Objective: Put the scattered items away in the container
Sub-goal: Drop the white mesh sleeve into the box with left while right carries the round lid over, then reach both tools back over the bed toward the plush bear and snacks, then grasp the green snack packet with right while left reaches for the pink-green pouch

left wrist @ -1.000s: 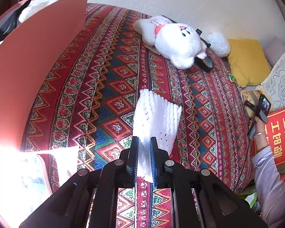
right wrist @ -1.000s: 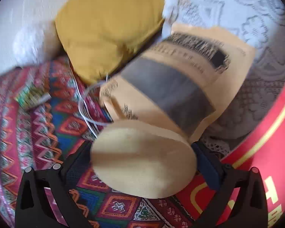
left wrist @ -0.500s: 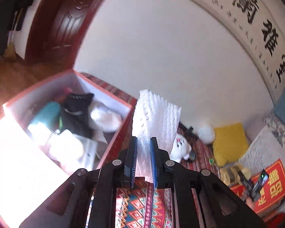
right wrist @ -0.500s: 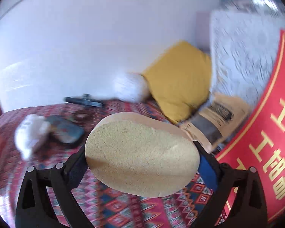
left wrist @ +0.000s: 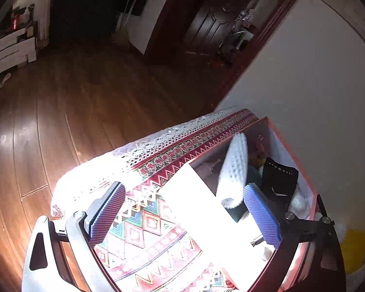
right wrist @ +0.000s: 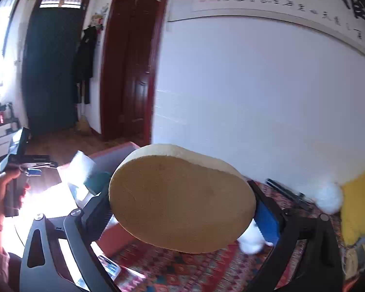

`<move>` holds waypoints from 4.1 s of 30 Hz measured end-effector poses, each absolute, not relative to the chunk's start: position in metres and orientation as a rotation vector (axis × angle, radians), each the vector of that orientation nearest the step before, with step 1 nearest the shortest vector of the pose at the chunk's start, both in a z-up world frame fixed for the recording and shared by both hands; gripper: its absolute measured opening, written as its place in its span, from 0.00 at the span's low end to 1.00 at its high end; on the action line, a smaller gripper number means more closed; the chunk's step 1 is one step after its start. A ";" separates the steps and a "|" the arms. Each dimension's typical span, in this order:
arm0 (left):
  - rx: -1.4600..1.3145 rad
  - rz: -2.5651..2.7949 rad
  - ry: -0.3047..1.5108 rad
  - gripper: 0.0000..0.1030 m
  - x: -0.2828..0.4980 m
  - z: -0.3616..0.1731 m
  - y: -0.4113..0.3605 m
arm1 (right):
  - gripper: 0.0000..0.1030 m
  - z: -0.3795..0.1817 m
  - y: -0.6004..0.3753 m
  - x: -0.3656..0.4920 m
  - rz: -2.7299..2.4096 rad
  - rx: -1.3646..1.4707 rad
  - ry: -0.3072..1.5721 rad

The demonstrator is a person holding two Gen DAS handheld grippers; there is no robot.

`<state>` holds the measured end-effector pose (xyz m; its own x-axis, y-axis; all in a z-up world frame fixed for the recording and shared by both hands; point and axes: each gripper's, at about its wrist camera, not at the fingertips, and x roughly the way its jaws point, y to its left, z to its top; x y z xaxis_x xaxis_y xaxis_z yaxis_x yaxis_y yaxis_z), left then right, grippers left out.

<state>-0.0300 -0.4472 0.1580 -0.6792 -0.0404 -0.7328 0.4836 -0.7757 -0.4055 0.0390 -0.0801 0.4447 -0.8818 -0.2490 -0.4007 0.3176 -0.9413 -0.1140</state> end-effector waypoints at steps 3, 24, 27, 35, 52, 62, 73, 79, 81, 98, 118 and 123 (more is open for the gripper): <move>1.039 -2.422 0.887 0.97 -0.017 0.152 -0.474 | 0.96 0.448 -0.146 -0.004 -2.680 0.565 0.175; 0.966 -2.421 0.913 0.97 0.001 0.159 -0.487 | 0.99 0.430 -0.115 -0.009 -2.709 0.547 0.171; 0.954 -2.465 0.880 0.97 -0.003 0.168 -0.466 | 0.99 0.426 -0.042 0.020 -2.817 0.552 0.083; 0.988 -2.795 0.695 0.97 -0.030 0.203 -0.338 | 0.99 0.393 0.219 0.119 -3.212 0.658 -0.512; 1.275 -3.383 -0.494 0.98 -0.048 0.151 0.154 | 0.99 0.275 0.486 0.108 -3.201 0.855 -1.159; 1.287 -3.267 -0.542 0.98 -0.117 0.123 0.208 | 0.88 0.176 0.607 -0.119 -3.314 1.305 -0.499; 1.289 -3.135 -0.029 1.00 -0.178 0.128 0.200 | 0.35 0.127 0.685 -0.073 -2.998 0.721 -1.318; 1.416 -3.322 -0.674 1.00 -0.240 0.130 0.377 | 0.35 0.104 0.699 -0.076 -2.915 0.689 -1.439; 1.450 -3.207 -0.957 1.00 -0.260 0.106 0.424 | 0.35 0.098 0.703 -0.076 -2.890 0.680 -1.466; 2.253 -2.948 -0.569 0.51 -0.315 0.033 0.421 | 0.35 0.052 0.727 -0.062 -2.701 0.553 -1.706; 2.215 -3.187 -0.731 0.30 -0.112 0.108 0.383 | 0.35 0.049 0.728 -0.021 -2.656 0.493 -1.744; 1.797 -3.279 -0.714 0.87 -0.196 0.118 0.445 | 0.35 0.056 0.726 -0.029 -2.669 0.514 -1.723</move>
